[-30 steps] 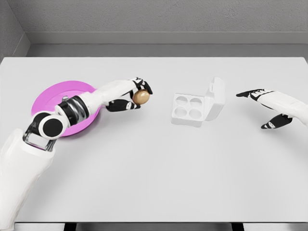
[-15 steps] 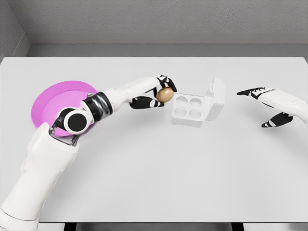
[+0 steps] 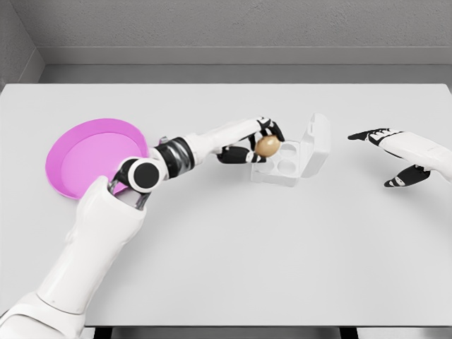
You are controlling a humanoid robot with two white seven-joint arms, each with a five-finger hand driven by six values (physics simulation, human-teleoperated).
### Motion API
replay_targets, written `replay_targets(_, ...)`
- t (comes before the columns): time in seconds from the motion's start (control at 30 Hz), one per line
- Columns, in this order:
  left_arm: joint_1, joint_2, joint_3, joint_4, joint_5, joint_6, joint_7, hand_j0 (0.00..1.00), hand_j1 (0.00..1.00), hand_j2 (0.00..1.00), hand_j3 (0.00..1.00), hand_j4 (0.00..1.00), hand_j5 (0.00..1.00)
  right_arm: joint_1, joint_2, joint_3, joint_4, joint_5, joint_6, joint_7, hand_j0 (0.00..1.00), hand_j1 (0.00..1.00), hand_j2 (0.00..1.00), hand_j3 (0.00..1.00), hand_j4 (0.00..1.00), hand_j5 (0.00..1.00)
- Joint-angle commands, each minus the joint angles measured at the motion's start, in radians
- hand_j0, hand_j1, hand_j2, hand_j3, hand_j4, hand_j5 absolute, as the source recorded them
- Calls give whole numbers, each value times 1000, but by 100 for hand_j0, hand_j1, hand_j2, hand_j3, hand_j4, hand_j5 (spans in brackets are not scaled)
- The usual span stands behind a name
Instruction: Pack egg into the box and close the box lid
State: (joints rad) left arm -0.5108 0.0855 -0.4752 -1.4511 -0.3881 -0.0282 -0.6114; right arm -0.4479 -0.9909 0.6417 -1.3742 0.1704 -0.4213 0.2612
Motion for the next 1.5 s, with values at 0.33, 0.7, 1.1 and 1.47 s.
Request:
replay_targets(0.33,-31,-47,-8,97,3,1,1,38,38,38,38,38,38,0,-3,-2,0,-5,1,0,100,100,100,100,100,100)
replay_targets(0.7,-35,-59,-14,117,3,-1,1,39,39,39,39,39,39,0,-3,0,-2,-5,1,0,100,100,100,100,100,100)
replay_targets(1.1,-35,-59,-23,118,5,-1,1,40,40,40,40,40,40,0,-3,-2,-2,-5,1,0,100,100,100,100,100,100)
replay_targets(1.47,-51,-59,-13,156,5,2,1,41,41,41,41,41,41,0,-5,-2,-2,-5,1,0,100,100,100,100,100,100)
